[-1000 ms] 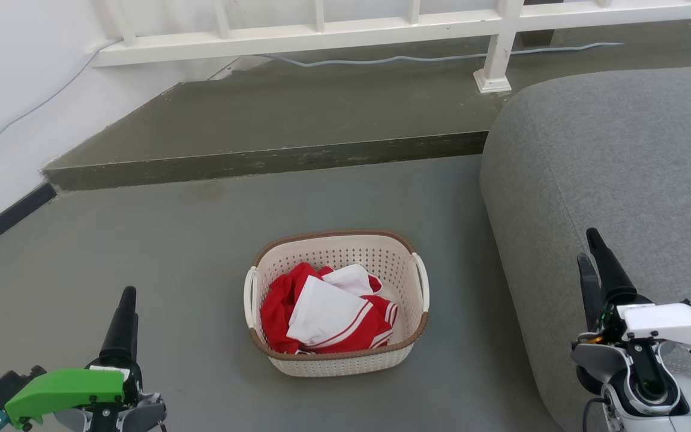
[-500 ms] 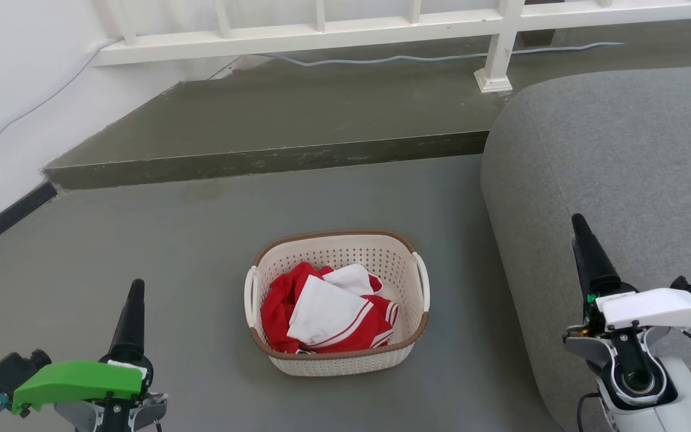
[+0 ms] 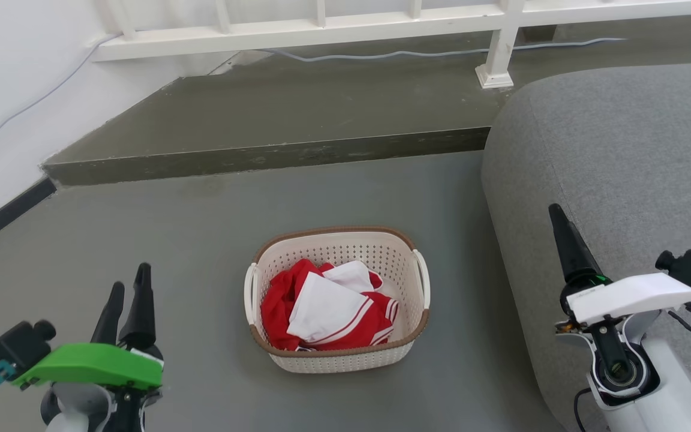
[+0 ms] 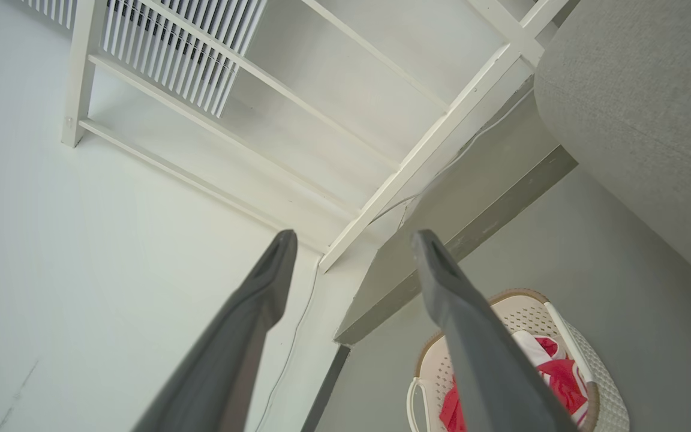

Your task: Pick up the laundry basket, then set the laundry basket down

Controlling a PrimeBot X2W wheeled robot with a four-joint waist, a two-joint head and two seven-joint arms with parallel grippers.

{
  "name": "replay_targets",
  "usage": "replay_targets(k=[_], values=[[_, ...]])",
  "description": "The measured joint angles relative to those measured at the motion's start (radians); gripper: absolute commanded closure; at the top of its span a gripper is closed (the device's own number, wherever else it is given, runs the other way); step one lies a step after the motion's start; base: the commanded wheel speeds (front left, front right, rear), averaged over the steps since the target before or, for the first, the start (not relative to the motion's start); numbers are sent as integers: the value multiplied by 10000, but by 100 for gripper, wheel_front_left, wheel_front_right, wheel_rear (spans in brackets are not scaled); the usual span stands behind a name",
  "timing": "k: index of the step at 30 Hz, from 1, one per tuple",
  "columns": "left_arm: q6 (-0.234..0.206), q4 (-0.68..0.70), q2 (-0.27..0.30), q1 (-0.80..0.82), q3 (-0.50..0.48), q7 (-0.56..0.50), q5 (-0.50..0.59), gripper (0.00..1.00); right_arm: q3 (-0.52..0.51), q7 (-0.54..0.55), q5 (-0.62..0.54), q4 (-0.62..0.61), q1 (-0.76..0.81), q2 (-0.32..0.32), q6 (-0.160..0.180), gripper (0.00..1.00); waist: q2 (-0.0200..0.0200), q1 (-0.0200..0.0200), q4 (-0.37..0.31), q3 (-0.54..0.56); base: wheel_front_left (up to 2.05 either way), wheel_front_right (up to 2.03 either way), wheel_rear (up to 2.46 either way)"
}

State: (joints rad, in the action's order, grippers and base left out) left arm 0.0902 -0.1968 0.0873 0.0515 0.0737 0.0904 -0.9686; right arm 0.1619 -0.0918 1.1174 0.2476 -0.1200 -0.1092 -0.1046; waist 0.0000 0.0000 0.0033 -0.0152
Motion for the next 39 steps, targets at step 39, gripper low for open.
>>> replay_targets(k=[39], values=[[-865,449,-86,312,1145,1413,5937,0,1958,-1383,-6111,284,-789,-412,1597,0,0,0,-34,-32,0,0,0]])
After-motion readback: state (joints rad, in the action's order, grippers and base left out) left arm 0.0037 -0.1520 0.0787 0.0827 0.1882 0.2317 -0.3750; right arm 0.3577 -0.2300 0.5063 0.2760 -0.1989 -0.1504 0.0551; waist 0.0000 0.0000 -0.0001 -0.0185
